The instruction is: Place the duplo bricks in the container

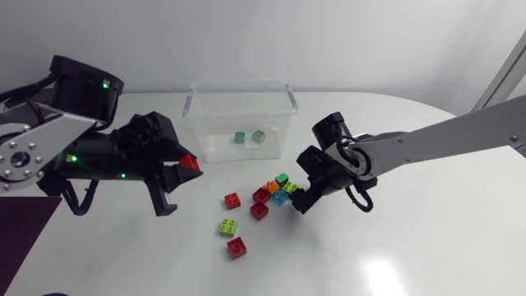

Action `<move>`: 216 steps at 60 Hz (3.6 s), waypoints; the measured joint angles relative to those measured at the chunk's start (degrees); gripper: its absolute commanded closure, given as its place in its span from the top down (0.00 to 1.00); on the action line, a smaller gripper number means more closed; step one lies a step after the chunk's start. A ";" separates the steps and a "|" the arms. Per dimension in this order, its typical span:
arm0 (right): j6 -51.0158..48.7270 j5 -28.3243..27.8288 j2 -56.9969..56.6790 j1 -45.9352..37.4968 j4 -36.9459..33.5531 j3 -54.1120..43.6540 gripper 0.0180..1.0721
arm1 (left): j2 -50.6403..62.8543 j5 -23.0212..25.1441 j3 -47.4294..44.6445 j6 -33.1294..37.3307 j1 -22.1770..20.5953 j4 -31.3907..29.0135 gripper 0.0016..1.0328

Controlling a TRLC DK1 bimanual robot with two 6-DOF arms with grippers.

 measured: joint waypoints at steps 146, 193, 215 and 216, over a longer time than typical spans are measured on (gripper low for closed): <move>1.49 0.07 -22.40 1.03 -6.49 6.62 0.25 | 20.20 2.34 26.43 -7.28 4.02 8.92 0.93; 4.70 0.15 -0.83 0.83 -6.54 32.39 0.26 | 13.11 6.27 -7.45 3.72 -2.97 11.76 0.92; 5.99 0.31 7.26 0.87 -6.93 40.89 0.27 | 15.32 6.34 -10.60 9.75 -3.87 14.05 0.92; 5.99 0.33 7.65 0.87 -7.15 41.29 0.27 | 15.63 6.34 -10.60 10.01 -3.85 14.05 0.92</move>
